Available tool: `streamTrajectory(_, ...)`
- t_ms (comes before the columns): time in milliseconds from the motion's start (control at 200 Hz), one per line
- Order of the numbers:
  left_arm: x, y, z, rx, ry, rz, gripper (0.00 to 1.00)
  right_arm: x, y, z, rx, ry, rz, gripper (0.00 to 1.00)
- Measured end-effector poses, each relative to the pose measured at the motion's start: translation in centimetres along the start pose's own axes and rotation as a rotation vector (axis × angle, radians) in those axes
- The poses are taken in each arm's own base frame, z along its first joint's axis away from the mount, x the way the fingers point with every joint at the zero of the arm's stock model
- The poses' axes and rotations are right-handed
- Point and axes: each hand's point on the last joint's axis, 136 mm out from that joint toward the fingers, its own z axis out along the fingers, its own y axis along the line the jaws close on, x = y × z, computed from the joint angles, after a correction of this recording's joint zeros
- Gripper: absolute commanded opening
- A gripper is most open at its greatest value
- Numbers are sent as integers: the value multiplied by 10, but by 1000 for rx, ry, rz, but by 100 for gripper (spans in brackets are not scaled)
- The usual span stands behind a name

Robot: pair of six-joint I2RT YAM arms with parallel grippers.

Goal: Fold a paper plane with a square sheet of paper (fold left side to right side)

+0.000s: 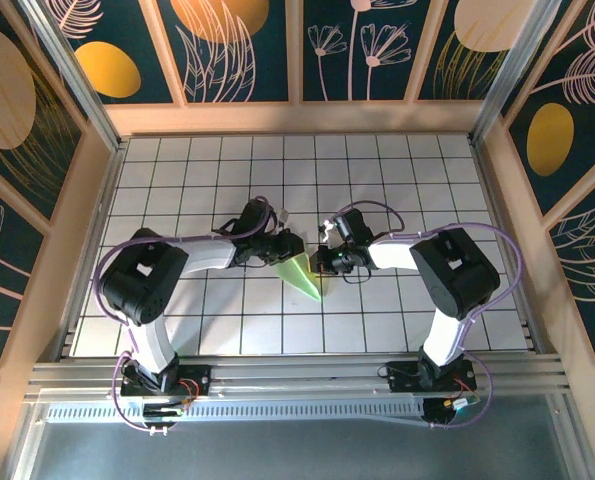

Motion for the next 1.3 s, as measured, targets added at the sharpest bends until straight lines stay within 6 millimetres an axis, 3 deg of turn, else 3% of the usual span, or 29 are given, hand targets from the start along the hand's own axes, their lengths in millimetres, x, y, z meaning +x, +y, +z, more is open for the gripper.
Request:
streamTrajectory(545,8,38,10,-131,17,-6,13,0,0,0,1,1,0,0)
streamTrajectory(851,7,44,9,-157,2,-5,9,0,0,0,0,1,0,0)
streamTrajectory(1156,8,46,10,-145,-7,2,4,-3,2,-2,-1,3,11,17)
streamTrajectory(1301,8,46,10,-139,-11,6,4,-9,7,-11,-3,-17,16,28)
